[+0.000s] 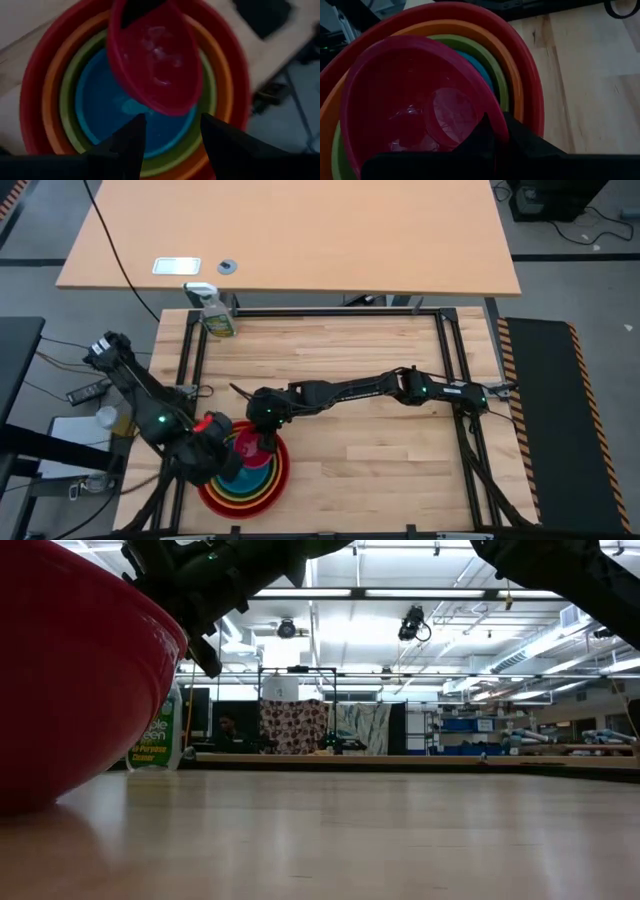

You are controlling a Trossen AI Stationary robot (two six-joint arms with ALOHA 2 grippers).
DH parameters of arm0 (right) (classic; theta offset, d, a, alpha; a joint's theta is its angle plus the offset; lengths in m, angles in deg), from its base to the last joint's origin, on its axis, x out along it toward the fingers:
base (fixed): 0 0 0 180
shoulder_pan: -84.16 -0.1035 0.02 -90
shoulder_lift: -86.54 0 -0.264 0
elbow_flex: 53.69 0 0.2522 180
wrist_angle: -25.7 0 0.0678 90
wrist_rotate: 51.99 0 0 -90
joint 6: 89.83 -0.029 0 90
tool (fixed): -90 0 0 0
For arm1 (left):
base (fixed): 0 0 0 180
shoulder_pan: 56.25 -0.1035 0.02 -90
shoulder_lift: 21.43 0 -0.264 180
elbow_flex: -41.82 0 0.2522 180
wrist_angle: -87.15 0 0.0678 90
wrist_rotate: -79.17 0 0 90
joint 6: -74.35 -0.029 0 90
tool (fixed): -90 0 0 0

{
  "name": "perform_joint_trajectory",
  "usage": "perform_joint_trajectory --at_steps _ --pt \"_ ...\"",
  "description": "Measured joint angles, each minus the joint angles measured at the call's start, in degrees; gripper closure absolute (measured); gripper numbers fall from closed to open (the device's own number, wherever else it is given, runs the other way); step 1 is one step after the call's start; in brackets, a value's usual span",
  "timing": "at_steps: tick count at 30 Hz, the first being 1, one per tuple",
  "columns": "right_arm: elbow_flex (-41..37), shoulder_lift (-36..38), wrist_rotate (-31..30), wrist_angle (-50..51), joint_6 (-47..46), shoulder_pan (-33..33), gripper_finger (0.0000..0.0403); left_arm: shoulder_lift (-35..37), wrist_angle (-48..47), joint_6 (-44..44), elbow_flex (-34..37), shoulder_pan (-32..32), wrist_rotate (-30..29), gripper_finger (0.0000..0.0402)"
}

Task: Nest bowls inside each other
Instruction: Stack the pink bowl on top of the blue bowl

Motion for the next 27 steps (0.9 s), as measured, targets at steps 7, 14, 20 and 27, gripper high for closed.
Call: perform_joint_trajectory --at_steps 7,14,20,27 --pt "0.0 0.0 1.55 -0.17 -1.5 -0.04 0.038 -1.44 -6.05 2.13 0.0 -3.17 4.3 0.021" --pt "0.98 0.0 1.71 -0.51 -1.56 -0.06 0.0379 -1.56 -5.6 1.52 0.0 -4.13 3.98 0.021" --pt "1.07 0.0 1.75 -0.08 -1.56 -0.31 0.0379 -1.67 -3.21 2.25 0.01 -4.01 2.64 0.0212" --pt "1.09 0.44 1.56 -2.3 -1.72 -1.27 0.0378 -2.09 -3.86 1.96 0.0 -3.71 2.89 0.0242"
